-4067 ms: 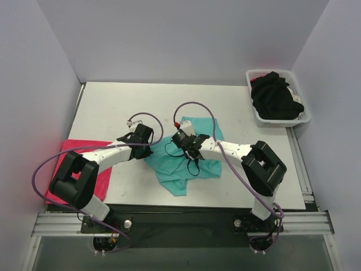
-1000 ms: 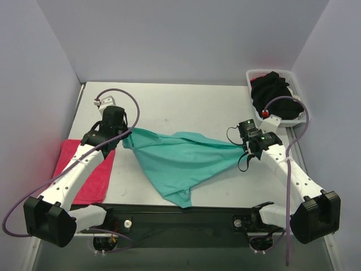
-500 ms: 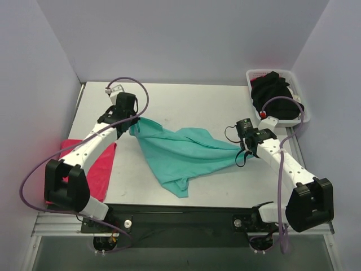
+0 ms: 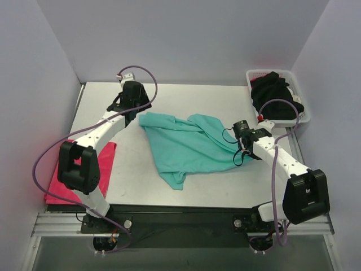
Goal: Fold and stack the t-shirts
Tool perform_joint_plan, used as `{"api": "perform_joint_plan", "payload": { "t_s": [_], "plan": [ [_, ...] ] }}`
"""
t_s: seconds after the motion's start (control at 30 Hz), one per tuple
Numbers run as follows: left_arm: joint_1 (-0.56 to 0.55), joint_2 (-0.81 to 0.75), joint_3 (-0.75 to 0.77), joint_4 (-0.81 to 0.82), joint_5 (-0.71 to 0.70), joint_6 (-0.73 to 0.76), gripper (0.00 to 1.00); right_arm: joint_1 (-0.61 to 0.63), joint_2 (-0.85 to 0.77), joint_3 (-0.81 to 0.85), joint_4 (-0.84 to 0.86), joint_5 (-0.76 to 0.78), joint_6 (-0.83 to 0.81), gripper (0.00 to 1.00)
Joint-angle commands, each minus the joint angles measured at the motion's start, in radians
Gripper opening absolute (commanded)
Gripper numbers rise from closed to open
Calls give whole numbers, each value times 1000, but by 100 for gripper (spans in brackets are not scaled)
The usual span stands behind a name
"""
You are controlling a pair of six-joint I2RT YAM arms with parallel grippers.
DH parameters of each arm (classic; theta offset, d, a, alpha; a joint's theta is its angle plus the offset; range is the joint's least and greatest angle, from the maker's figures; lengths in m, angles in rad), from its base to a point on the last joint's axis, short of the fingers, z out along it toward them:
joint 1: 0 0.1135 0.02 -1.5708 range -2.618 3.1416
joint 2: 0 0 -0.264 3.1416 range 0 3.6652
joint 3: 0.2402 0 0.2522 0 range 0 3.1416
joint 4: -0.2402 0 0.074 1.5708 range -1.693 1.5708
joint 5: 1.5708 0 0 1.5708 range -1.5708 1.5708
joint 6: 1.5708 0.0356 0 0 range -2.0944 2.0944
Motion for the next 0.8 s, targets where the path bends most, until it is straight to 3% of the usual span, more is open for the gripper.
{"api": "perform_joint_plan", "payload": {
  "t_s": [0.0, 0.13, 0.2, 0.27, 0.5, 0.77],
  "plan": [
    [-12, -120, -43, -65, 7, -35, 66, 6, 25, 1, -30, 15, 20, 0],
    [-84, -233, -161, -171, 47, -68, 64, 12, 52, 9, -22, 10, 14, 0],
    [-173, -267, -206, -216, 56, -72, 61, 14, 66, 11, -17, 10, 15, 0],
    [-269, -319, -292, -231, 67, -89, 58, 16, 69, 6, -14, -1, 23, 0],
    [-423, -440, -496, -251, 138, -175, 44, 22, 66, -12, 3, -16, 29, 0],
    [-558, -453, -585, -239, 175, -193, 45, 25, 60, -31, 13, -25, 36, 0]
  ]
}}
